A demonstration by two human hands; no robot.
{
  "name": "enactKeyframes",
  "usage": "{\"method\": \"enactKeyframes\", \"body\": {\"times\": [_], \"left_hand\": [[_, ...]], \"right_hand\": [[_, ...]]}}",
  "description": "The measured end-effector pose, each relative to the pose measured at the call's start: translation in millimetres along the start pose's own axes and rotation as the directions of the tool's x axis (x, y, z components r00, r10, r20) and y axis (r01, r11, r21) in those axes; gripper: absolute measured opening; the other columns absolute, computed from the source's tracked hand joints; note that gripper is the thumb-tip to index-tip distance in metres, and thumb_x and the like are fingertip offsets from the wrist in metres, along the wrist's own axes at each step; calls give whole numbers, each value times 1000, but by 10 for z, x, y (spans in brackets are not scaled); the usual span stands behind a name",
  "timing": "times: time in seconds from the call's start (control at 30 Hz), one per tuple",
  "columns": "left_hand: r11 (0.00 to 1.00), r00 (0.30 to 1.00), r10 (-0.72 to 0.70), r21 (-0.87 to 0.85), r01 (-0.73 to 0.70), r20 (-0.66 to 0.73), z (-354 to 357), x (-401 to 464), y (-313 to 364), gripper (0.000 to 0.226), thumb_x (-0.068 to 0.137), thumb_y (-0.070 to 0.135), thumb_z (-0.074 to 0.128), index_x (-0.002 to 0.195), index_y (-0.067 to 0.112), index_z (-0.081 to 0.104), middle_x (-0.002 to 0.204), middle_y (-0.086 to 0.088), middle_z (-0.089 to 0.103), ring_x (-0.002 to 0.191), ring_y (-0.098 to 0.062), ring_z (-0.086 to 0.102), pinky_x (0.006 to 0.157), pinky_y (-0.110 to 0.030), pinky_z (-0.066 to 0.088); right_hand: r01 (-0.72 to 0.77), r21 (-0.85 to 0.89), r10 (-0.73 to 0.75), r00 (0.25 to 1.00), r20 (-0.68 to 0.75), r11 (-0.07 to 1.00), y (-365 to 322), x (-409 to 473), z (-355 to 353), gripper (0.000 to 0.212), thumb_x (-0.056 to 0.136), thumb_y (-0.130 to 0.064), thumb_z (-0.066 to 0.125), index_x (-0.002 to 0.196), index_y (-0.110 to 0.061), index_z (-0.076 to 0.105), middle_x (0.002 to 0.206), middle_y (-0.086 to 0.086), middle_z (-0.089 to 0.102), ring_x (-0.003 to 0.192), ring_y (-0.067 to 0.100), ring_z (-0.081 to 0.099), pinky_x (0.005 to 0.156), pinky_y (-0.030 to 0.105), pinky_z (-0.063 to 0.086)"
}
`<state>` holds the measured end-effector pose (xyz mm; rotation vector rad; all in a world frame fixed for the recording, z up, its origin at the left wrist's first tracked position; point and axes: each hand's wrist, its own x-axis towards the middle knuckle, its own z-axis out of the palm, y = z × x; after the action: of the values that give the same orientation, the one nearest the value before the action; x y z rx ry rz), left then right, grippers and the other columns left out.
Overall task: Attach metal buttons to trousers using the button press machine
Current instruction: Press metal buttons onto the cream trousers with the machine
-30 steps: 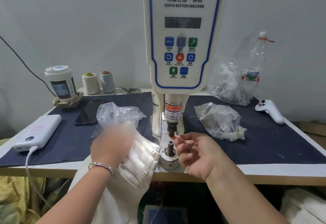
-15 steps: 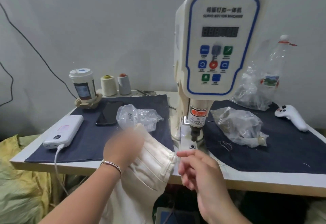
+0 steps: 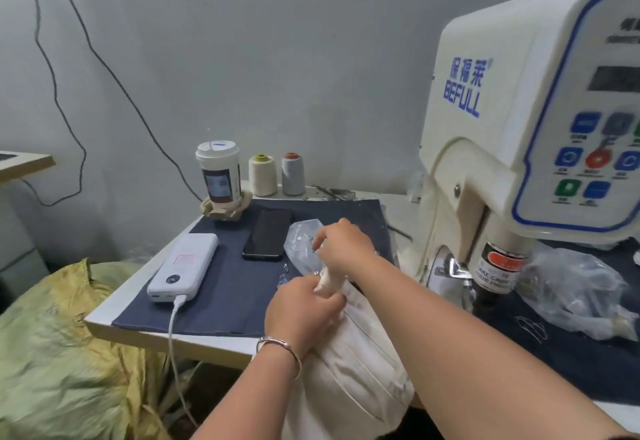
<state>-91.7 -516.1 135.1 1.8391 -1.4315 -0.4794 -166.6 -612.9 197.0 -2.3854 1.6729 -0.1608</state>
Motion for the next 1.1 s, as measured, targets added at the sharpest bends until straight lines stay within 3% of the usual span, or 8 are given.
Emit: {"method": "enactKeyframes", "body": {"times": [0.17,0.4,0.5,0.6,0.8,0.9,1.0,1.1], "left_hand": [[997,1000,1,80,-1,-4,27,1,9,29,64,48,47,56,20,46,55,3,54,57,-12,53,47,-27,27],[990,999,15,138,-11,-29,50,-20,-6,29,72,43,51,68,14,52,66,-1,60,69,-20,58,50,-29,33],[989,999,14,146,-10,-31,48,-37,13,31,68,45,46,65,14,45,63,-1,54,67,-21,54,49,-29,30],[990,999,19,137,-15,-29,51,-46,27,30,68,44,45,63,15,43,61,0,53,64,-20,52,48,-27,28],[988,998,27,155,-17,-63,51,-54,33,32,77,38,55,62,15,40,59,-1,50,58,-16,45,47,-28,26],[988,997,29,153,-18,-68,52,-61,40,32,78,38,55,63,13,41,60,-2,51,61,-20,48,47,-30,27],[990,998,28,137,-22,-49,38,-67,48,32,76,40,55,60,16,42,58,0,51,58,-17,48,47,-28,27],[990,999,33,136,-29,-30,35,-68,58,31,72,44,50,58,18,41,58,1,50,55,-13,45,47,-28,25]], "right_hand": [[-17,-100,18,1000,7,995,-18,275,114,35,97,-23,46,128,-25,60,132,7,44,119,29,48,98,39,44],[-75,-171,75,997,-7,982,-31,445,209,36,92,-22,55,127,-17,59,130,7,42,120,26,45,91,35,42],[-71,-150,76,997,25,986,-62,438,198,39,85,-26,65,123,-21,63,127,6,44,118,27,47,94,40,46],[-66,-135,75,995,63,989,-91,412,154,45,79,-21,70,124,-24,62,129,5,46,117,27,50,91,34,45],[-66,-67,70,996,50,996,-121,316,70,41,81,-12,65,122,-19,63,129,5,46,117,27,52,96,39,48],[-55,74,59,997,-55,996,-70,237,24,26,86,-8,57,106,-17,70,120,5,58,107,27,59,88,38,53],[-11,87,10,1000,20,996,-19,135,-34,12,77,-10,69,81,-20,74,93,0,69,93,23,66,79,36,58],[26,29,-28,996,84,999,-4,61,-73,13,73,-17,77,69,-28,71,92,-4,62,106,17,52,83,37,55]]}}
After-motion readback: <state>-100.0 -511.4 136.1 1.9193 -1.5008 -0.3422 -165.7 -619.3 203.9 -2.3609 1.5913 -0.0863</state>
